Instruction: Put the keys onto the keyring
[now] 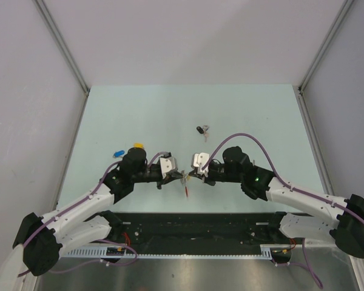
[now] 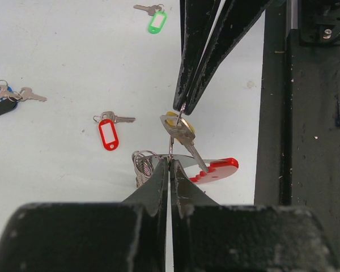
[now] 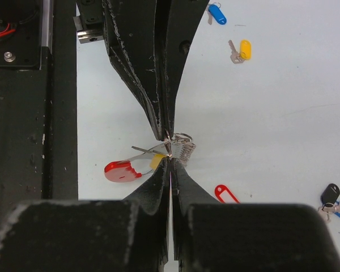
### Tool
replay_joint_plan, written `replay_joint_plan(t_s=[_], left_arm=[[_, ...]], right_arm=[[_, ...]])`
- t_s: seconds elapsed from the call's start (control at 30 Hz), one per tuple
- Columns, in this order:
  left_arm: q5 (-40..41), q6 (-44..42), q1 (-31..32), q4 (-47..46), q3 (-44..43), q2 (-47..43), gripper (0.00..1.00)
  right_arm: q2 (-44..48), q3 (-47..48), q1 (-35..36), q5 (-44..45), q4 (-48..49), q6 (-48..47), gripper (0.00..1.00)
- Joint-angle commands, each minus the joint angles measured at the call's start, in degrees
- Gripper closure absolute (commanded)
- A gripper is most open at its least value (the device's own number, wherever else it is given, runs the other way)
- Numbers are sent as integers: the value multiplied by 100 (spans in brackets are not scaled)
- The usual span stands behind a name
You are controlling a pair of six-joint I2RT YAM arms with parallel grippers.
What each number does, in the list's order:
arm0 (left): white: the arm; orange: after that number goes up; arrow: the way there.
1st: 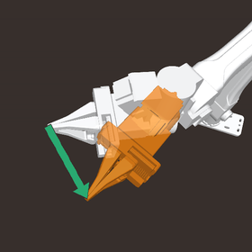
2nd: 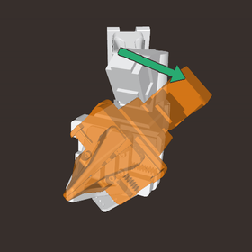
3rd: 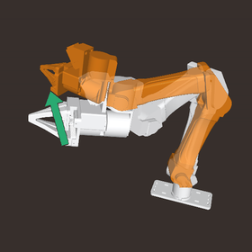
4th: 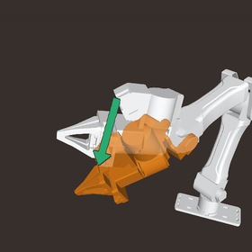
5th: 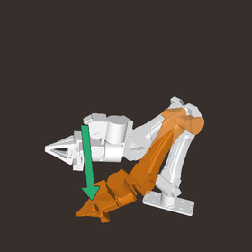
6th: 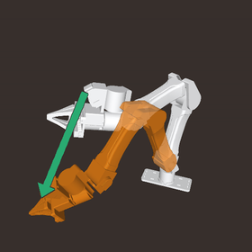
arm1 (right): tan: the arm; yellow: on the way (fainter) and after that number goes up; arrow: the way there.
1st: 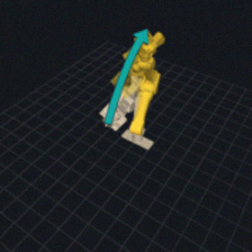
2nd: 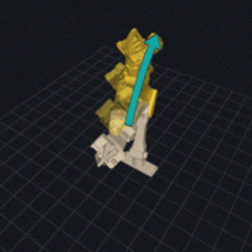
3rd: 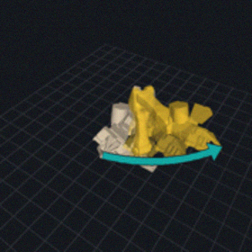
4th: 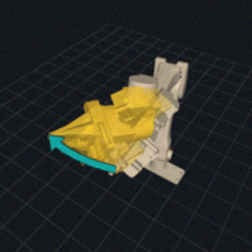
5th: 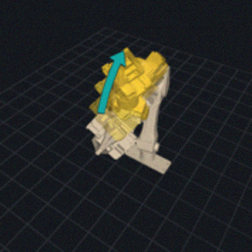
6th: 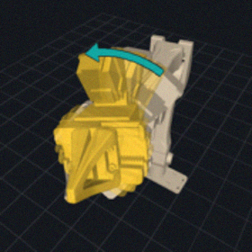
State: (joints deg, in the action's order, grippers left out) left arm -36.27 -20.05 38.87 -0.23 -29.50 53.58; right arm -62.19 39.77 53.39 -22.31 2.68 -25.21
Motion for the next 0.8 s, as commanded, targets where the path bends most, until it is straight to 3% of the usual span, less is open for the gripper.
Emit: replay_joint_plan(t_s=[0.0,0.77], left_arm=[[-29,-174,24,-21,-109,-102,100],[-152,-192,41,-47,-91,-129,100]], right_arm=[[-47,233,-12,-46,145,69,100],[-258,233,-30,-125,295,95,100]])
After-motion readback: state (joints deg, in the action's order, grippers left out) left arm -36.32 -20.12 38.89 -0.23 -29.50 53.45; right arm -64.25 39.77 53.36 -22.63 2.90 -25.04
